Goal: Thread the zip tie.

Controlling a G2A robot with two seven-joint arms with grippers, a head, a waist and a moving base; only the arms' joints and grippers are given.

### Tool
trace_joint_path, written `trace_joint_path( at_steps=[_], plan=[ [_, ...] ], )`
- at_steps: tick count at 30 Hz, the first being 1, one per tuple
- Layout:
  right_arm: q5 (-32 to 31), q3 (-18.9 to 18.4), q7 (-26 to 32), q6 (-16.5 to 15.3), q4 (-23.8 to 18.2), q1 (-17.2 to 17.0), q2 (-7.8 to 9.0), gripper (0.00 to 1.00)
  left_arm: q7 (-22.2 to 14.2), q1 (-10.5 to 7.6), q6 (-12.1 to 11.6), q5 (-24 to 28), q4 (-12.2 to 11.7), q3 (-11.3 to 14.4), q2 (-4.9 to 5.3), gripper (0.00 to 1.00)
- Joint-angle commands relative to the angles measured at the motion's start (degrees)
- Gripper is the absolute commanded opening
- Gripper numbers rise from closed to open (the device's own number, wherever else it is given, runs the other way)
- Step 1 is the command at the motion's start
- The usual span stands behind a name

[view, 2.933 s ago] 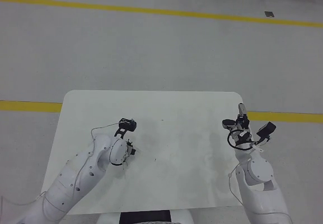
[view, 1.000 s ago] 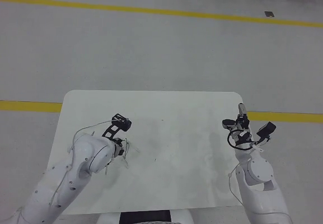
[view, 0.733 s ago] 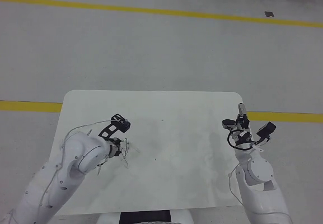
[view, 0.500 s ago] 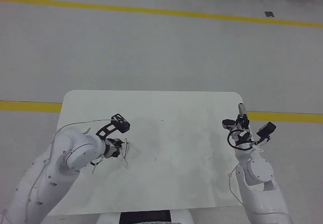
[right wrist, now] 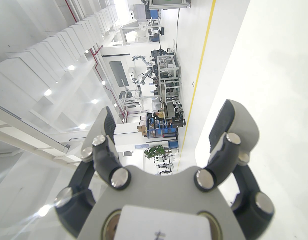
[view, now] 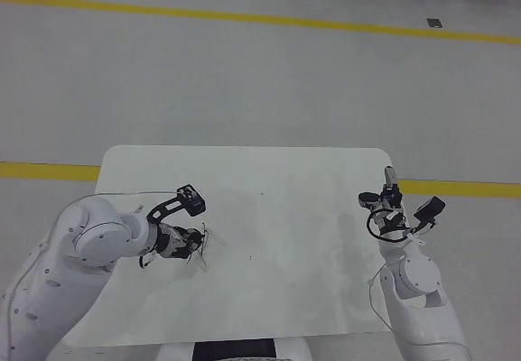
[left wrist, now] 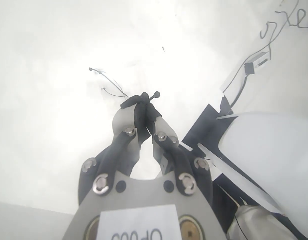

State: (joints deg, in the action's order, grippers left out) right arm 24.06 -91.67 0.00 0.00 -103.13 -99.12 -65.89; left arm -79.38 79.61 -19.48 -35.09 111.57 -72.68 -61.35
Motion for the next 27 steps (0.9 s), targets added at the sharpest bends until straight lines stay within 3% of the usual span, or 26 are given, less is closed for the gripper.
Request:
trace_joint_path(
  at_steps=[1, 6, 15, 19, 27],
  plan=[
    [0.00, 0.00, 0.00, 0.00, 0.00, 0.00, 0.00, 1.00, 0.24, -0.36, 0.00, 1.98, -0.35, -0.01, 0.59, 0.00],
    [0.00, 0.00, 0.00, 0.00, 0.00, 0.00, 0.00, 1.00, 1.72, -0.88, 0.00, 3.14, -1.00, 0.18, 1.99, 0.00],
    [0.00, 0.00, 0.00, 0.00, 0.00, 0.00, 0.00, 1.00, 2.12, -0.85, 0.09, 2.97, -1.08, 0.21, 1.99, 0.00],
    [0.00, 0.00, 0.00, 0.00, 0.00, 0.00, 0.00, 1.00, 4.72, -1.69, 0.00, -4.56, 0.37, 2.32, 2.38, 0.00],
    [0.00, 0.00, 0.00, 0.00, 0.00, 0.00, 0.00, 1.00, 6.04, -4.41, 0.00, -16.08, 2.82, 4.78, 3.22, 0.00]
  ],
)
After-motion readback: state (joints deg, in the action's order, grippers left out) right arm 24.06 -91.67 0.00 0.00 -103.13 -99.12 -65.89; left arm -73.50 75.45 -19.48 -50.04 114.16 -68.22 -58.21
